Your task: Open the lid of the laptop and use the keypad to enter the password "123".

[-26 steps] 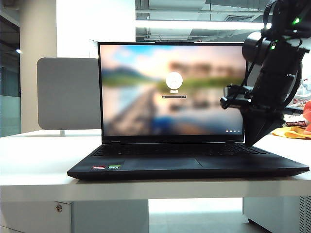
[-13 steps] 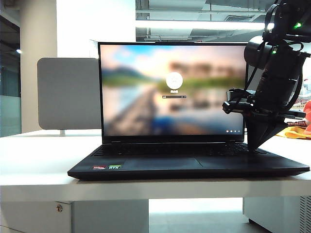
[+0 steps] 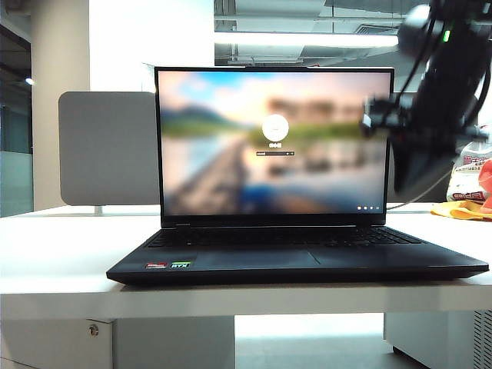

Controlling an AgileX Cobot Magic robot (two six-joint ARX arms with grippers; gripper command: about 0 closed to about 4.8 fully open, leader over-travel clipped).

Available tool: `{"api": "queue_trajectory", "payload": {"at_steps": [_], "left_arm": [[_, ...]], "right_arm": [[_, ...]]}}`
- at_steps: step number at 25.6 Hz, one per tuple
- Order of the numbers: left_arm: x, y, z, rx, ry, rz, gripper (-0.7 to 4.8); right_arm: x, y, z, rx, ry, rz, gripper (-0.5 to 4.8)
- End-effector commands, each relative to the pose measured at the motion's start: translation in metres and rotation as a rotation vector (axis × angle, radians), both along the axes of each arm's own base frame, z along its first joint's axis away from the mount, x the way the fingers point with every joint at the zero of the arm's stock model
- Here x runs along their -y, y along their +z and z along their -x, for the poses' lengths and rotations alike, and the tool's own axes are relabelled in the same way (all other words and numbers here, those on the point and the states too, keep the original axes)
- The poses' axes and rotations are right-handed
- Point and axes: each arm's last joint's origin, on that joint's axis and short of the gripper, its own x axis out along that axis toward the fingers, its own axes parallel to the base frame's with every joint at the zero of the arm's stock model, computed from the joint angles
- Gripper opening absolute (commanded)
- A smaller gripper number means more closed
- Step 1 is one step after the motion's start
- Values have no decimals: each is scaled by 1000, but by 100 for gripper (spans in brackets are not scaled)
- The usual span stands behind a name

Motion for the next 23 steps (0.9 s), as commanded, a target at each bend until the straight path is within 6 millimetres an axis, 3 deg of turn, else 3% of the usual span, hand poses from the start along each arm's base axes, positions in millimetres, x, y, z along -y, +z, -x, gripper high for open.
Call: {"api": "queue_trajectory", "payload": {"at_steps": [1,5,9,14,23], "left_arm": [[-1,3,0,34,15,-7,-4],[-1,3,-1,60,39,-25,-4],[-9,8,5,122,100,-20,-4],[-35,3,26,207,263,1,-4],[-77,-46,66,219,427,73,-4]], "right_arm": [[2,31,13,107,6,-17,-8],[8,68,41,226,9,-49,-8],[15,79,73,309,-6,-86,-8],[25,71,119,351,-13,-139,-8],[39,40,186,403,-9,-178,-7]]}}
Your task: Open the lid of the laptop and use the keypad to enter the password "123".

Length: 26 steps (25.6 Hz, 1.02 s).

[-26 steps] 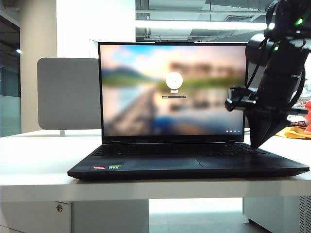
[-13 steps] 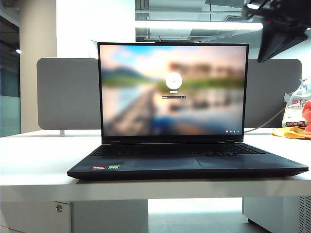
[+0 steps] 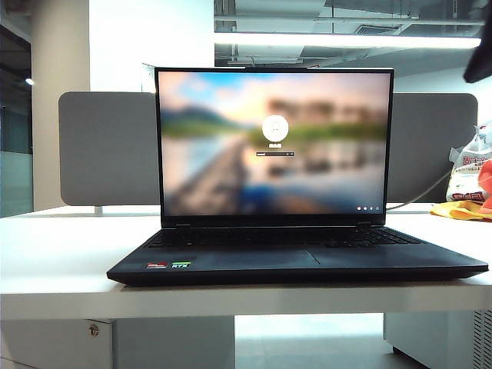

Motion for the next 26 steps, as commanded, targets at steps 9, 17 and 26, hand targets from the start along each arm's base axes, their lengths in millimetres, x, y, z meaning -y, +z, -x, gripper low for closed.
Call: {"api": "queue_trajectory", "payload": {"at_steps": [9,17,26], "left_arm": [[-25,-30,25,62,75,65,-4],[-25,-30,25,61,74,64,-4],[-29,-27,23,136,200,-11,-4]], "right_arm": [[9,-21,44,61,5,-16,-5],[10,-21,47,61,5,-15,-5],[10,-21,47,60,5,-15,-5]]}}
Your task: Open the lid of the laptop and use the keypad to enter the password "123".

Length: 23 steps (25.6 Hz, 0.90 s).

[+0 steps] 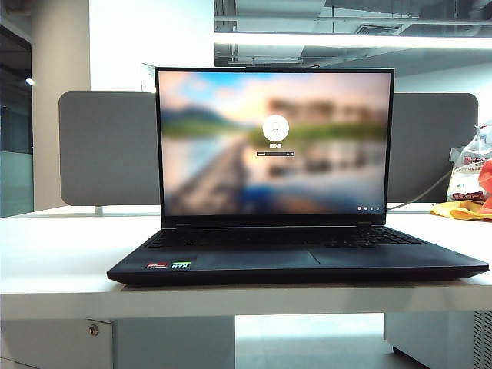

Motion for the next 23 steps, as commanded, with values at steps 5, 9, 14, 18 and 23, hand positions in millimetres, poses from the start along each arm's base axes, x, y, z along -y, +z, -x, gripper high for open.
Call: {"api": "queue_trajectory", "payload": {"at_steps": [5,9,14,18,23], "left_arm": [[-17,4,-4,77,322,-67,-4],[-28,-5,-16,90,558,-6,-4],[-38,-39,-41,145,550,61,-4],[-43,-74,-47,154,483,84,-4],[-43,-111,-49,175,485,88,-4]], "right_arm": [[0,3,0,15,5,-5,-5],[0,3,0,15,7,-6,-5],[0,3,0,18,-18,6,-5],[0,3,0,17,-18,7,-5],[0,3,0,17,-17,6,-5]]}}
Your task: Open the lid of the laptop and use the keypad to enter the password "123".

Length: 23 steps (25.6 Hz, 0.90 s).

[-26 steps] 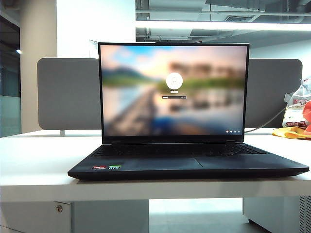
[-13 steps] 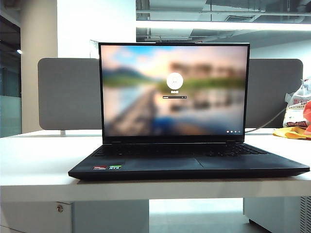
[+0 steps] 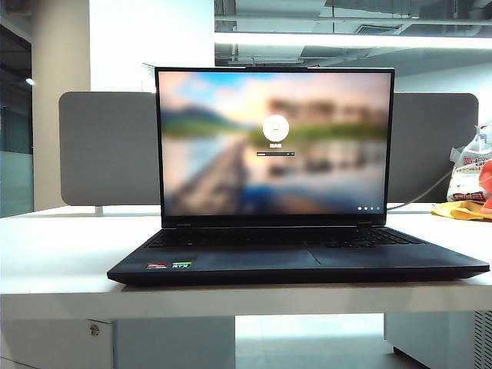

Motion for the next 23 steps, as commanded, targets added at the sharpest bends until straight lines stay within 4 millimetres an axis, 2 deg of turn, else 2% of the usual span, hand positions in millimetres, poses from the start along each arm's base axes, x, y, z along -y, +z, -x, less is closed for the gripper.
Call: {"api": "queue_trajectory", "payload": {"at_steps": [1,5,15,23], "left_arm": [[0,-18,0,58,-5,-1,-4],[0,-36,3,70,-5,-2,-4],[0,-63,4,82,-3,19,-4],[0,-67,3,68,3,41,-4]], "right_arm": [[0,3,0,20,0,-3,-5],[0,3,0,19,1,-4,-5],[0,3,0,19,0,-4,-5],[0,3,0,19,1,-4,-5]]}}
